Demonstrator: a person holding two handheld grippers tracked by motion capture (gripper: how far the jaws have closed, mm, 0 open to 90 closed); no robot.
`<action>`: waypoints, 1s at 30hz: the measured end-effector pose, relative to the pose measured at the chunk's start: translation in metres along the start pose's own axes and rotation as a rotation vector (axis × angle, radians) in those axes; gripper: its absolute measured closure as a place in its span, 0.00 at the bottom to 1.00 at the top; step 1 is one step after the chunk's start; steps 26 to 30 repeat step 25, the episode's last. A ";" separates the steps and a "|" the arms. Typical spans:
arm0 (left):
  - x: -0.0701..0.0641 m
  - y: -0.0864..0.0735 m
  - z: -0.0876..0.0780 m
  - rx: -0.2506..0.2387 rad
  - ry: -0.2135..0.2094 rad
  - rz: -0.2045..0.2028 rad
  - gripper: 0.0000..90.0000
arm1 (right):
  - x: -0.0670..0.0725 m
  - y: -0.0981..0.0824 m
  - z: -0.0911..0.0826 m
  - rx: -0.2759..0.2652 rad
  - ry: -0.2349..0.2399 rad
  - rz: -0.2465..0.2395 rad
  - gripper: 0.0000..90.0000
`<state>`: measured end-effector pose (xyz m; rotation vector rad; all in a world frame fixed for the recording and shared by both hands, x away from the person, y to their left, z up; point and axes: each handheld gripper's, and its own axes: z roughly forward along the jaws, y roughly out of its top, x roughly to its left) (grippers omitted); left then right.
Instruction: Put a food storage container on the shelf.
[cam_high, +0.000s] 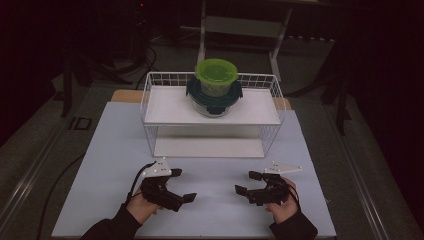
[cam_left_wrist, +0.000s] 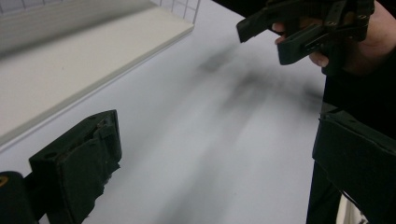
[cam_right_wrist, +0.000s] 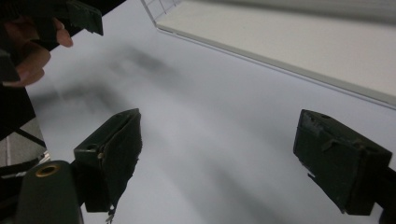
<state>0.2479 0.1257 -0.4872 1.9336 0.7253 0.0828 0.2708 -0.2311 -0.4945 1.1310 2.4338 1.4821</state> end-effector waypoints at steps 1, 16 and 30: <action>0.000 -0.002 0.000 0.002 0.003 0.000 0.01 | -0.001 -0.001 -0.001 0.001 -0.005 -0.002 0.17; 0.007 -0.019 0.007 0.003 -0.002 -0.019 0.01 | -0.015 -0.015 -0.006 0.013 -0.050 -0.015 0.17; 0.004 -0.023 0.012 0.033 -0.018 -0.004 0.01 | -0.019 -0.017 -0.005 0.019 -0.061 -0.009 0.17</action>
